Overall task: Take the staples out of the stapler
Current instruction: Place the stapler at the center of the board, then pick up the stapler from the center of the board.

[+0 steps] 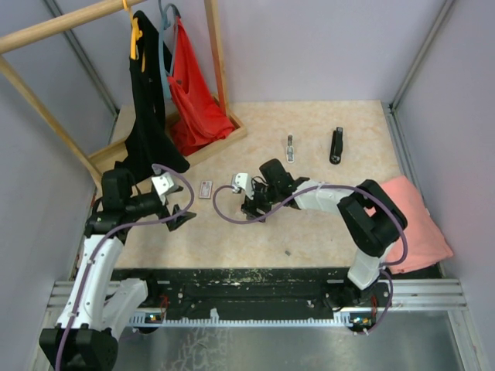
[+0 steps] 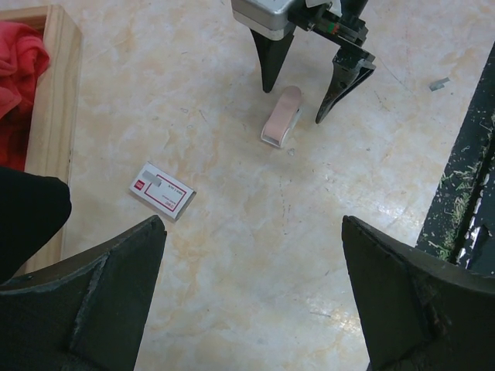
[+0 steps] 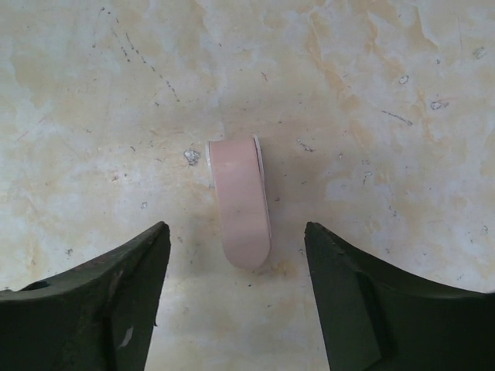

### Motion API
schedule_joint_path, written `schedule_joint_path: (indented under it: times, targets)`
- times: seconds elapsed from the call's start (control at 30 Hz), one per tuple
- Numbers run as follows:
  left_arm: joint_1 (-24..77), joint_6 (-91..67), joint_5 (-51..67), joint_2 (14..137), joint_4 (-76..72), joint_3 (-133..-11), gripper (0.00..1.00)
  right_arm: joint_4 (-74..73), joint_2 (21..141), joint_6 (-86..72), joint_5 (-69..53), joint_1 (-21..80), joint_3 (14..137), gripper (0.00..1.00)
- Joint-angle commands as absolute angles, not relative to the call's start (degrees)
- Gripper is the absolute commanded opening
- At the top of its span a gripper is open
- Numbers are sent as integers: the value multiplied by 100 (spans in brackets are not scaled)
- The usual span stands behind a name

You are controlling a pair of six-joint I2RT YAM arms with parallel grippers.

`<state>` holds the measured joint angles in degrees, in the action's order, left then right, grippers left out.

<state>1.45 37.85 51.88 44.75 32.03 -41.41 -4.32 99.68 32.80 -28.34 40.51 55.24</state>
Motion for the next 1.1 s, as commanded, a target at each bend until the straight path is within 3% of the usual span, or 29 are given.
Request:
schedule_joint_path:
  times: [0.0, 0.2, 0.43, 0.7, 1.07]
  targets:
    - [110, 3905, 5484, 4719, 3052, -4380, 100, -574, 9412, 3117, -3004, 4027, 5976, 73]
    - [162, 3889, 5538, 5458, 2962, -4997, 100, -731, 8594, 2386, -3341, 3319, 6226, 87]
    - [892, 3756, 5054, 6369, 2684, -5574, 100, -869, 7584, 1911, -2795, 2613, 6010, 99]
    - [2678, 3775, 3708, 7580, 2468, -6031, 100, -181, 6722, 1007, -3215, 1376, 5165, 99]
    - [3690, 4402, 2964, 9403, 2936, -6880, 100, 203, 6414, 765, -3507, 553, 4807, 99]
